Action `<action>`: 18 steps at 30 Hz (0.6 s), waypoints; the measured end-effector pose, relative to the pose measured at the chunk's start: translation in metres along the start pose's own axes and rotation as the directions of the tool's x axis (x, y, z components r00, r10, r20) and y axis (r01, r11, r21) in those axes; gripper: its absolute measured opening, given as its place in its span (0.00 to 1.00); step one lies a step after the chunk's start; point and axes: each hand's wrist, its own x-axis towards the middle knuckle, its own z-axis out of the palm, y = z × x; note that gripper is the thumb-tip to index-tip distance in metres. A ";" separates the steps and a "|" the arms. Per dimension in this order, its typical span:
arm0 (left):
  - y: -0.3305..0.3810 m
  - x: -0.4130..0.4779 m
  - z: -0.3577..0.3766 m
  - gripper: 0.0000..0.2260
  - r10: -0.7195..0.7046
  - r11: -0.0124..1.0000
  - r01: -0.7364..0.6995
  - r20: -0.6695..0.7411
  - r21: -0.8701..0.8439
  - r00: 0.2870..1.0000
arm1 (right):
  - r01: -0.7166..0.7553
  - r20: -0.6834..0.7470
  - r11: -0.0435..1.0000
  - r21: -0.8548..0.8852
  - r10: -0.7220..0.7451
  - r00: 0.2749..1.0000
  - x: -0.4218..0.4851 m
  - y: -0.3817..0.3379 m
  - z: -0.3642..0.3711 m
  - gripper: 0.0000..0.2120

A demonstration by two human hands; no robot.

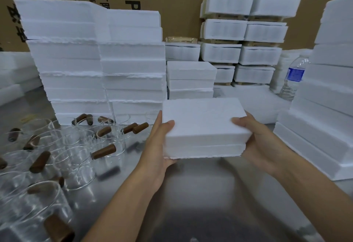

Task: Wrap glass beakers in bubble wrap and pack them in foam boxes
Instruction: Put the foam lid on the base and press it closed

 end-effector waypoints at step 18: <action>-0.001 -0.006 0.003 0.23 -0.067 0.996 0.065 -0.022 -0.068 0.997 | -0.219 0.011 0.962 -0.166 0.224 0.975 0.008 -0.007 -0.018 0.31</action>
